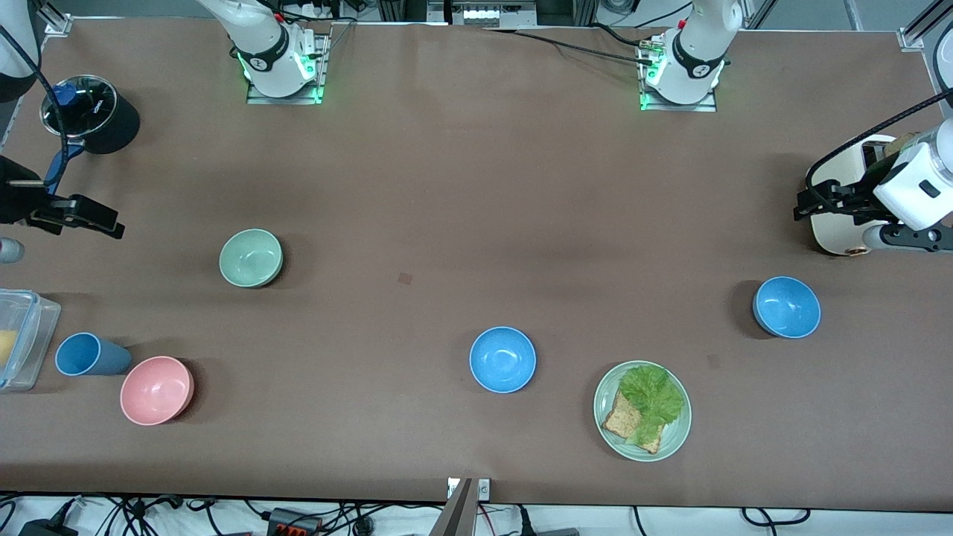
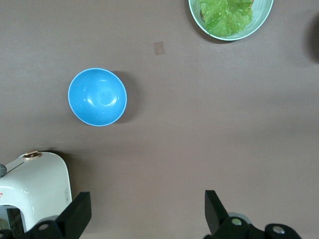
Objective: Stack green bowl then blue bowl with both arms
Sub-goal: 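Reach the right gripper down to the mint-green bowl rim, then grasp the green bowl rim and carry it toward the table middle, then release the green bowl with the right gripper while the left gripper reaches the blue bowl, then grasp the blue bowl rim with the left gripper and lift it, then carry the blue bowl over the green bowl and lower it inside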
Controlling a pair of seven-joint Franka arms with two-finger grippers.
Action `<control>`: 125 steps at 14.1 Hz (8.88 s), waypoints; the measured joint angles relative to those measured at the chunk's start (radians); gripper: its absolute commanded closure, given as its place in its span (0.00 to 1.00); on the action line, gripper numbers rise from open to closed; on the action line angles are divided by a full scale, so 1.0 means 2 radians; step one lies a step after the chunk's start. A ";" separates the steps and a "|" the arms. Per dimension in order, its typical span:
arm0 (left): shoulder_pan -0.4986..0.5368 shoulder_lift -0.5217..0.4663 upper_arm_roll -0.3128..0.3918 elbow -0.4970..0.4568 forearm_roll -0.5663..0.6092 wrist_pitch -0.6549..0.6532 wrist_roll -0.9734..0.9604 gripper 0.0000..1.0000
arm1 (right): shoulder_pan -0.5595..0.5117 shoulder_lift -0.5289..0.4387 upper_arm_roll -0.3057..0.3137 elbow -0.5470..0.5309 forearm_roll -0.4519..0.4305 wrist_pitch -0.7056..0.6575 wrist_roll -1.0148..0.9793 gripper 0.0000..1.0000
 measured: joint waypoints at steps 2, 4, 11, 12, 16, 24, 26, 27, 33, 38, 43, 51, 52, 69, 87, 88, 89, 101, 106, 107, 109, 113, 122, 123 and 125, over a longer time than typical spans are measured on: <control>0.000 0.002 0.000 0.001 -0.004 0.000 0.000 0.00 | 0.000 -0.010 0.000 -0.011 0.000 0.004 0.000 0.00; 0.001 0.004 0.000 0.004 -0.009 0.000 0.000 0.00 | 0.000 -0.023 0.000 -0.021 0.000 0.004 -0.001 0.00; 0.002 0.010 0.001 0.007 -0.010 -0.002 0.000 0.00 | 0.000 -0.015 0.000 -0.044 0.000 0.015 -0.001 0.00; 0.002 0.010 0.001 0.007 -0.010 -0.002 0.000 0.00 | 0.000 0.001 0.000 -0.049 0.000 0.025 -0.001 0.00; 0.003 0.011 0.001 0.008 -0.010 -0.002 0.000 0.00 | 0.001 0.075 0.000 -0.083 0.000 0.082 -0.002 0.00; 0.005 0.011 0.002 0.008 -0.010 -0.002 0.000 0.00 | 0.003 0.166 0.001 -0.149 0.000 0.136 -0.003 0.00; 0.005 0.011 0.002 0.008 -0.010 -0.002 0.000 0.00 | 0.002 0.182 0.000 -0.152 0.000 0.140 -0.003 0.38; 0.005 0.011 0.002 0.009 -0.010 -0.002 0.000 0.00 | 0.002 0.188 0.000 -0.154 0.000 0.144 -0.003 0.63; 0.005 0.011 0.002 0.014 -0.010 -0.014 0.000 0.00 | 0.001 0.200 0.000 -0.156 0.000 0.149 -0.003 1.00; 0.005 0.017 0.005 0.025 -0.010 -0.015 0.000 0.00 | 0.002 0.189 0.031 -0.146 0.002 0.140 0.000 1.00; 0.005 0.035 0.007 0.044 -0.010 -0.018 0.000 0.00 | 0.048 0.189 0.138 -0.094 0.021 0.125 0.089 1.00; 0.007 0.063 0.009 0.059 -0.010 -0.018 0.000 0.00 | 0.231 0.254 0.145 -0.050 0.045 0.212 0.275 1.00; 0.008 0.069 0.010 0.063 -0.010 -0.018 0.000 0.00 | 0.242 0.266 0.145 -0.049 0.045 0.232 0.291 1.00; 0.090 0.317 0.018 0.163 0.067 0.098 0.090 0.00 | 0.132 0.167 0.092 0.082 0.023 0.127 0.235 0.00; 0.110 0.342 0.013 0.104 0.070 0.176 0.090 0.99 | 0.006 0.046 -0.014 0.086 0.006 -0.033 0.010 0.00; 0.111 0.340 0.009 0.104 0.069 0.176 0.090 0.99 | 0.006 0.046 -0.014 0.085 0.006 -0.033 0.010 0.00; 0.111 0.338 0.004 0.104 0.067 0.175 0.090 0.99 | 0.006 0.046 -0.014 0.081 0.005 -0.033 0.010 0.00; 0.112 0.251 -0.049 0.106 0.010 0.060 0.089 1.00 | 0.008 -0.049 -0.010 -0.072 -0.007 0.051 -0.003 0.00; 0.102 0.166 -0.116 0.104 0.008 -0.015 -0.020 1.00 | 0.008 -0.053 -0.010 -0.073 -0.007 0.043 -0.004 0.00; 0.102 0.154 -0.125 0.103 0.008 -0.028 -0.043 1.00 | 0.008 -0.054 -0.010 -0.073 -0.007 0.042 -0.006 0.00; 0.103 0.135 -0.152 0.092 0.007 -0.036 -0.096 1.00 | 0.008 -0.055 -0.011 -0.073 -0.007 0.042 -0.015 0.00; 0.093 0.125 -0.252 0.070 0.006 -0.020 -0.265 1.00 | 0.008 -0.057 -0.011 -0.074 -0.007 0.042 -0.021 0.00; -0.048 0.200 -0.269 0.050 0.007 0.108 -0.543 1.00 | 0.008 -0.060 -0.012 -0.077 -0.007 0.040 -0.018 0.00; -0.061 0.215 -0.269 0.050 0.007 0.125 -0.559 1.00 | 0.007 -0.062 -0.012 -0.078 -0.007 0.040 -0.018 0.00; -0.090 0.242 -0.268 0.049 0.009 0.153 -0.584 1.00 | 0.007 -0.064 -0.012 -0.080 -0.007 0.041 -0.018 0.00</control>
